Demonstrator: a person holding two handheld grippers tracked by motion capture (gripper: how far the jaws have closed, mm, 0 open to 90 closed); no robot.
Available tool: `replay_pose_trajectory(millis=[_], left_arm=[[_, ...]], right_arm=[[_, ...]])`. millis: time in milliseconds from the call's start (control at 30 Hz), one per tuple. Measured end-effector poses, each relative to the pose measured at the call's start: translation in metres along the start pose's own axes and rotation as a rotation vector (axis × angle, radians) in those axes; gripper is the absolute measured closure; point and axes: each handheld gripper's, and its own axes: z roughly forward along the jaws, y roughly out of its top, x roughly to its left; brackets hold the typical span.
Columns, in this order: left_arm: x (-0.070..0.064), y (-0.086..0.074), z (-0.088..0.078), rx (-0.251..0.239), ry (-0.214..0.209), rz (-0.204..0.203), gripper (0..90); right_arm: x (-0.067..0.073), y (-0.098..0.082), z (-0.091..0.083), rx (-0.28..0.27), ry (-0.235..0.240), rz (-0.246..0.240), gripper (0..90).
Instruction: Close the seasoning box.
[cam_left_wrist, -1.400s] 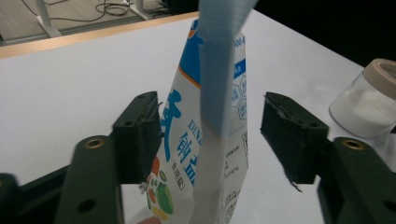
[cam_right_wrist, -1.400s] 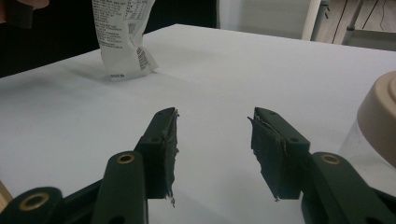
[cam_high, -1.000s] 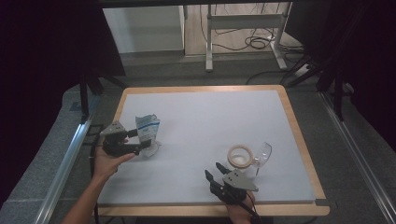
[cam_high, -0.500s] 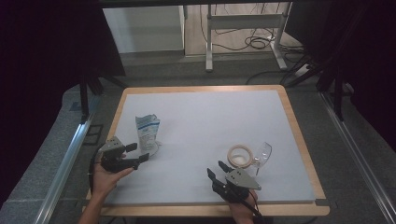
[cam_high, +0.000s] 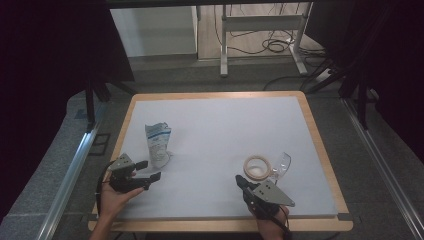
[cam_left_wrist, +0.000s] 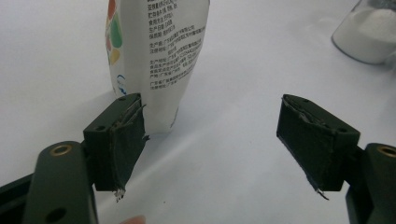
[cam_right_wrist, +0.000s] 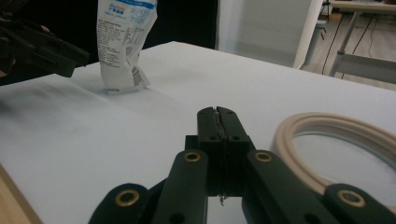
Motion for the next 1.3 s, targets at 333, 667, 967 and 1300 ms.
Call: replay_pose_trajectory(millis=[333, 667, 967, 1300], left_arm=[[-0.003, -0.001, 0.002, 0.024, 0.019, 0.032, 24.1], [-0.002, 0.001, 0.006, 0.030, -0.014, 0.022, 24.2], [-0.006, 0.006, 0.011, 0.037, -0.022, 0.037, 24.5], [-0.006, 0.003, 0.007, 0.034, -0.020, 0.038, 24.5]], right_arm=[[-0.022, 0.001, -0.045, -0.066, 0.002, 0.022, 90.0], [-0.042, -0.004, -0.075, -0.112, -0.003, 0.058, 90.0], [-0.071, -0.008, -0.086, -0.095, -0.110, 0.068, 90.0], [-0.082, -0.002, -0.071, -0.088, -0.135, 0.073, 90.0]])
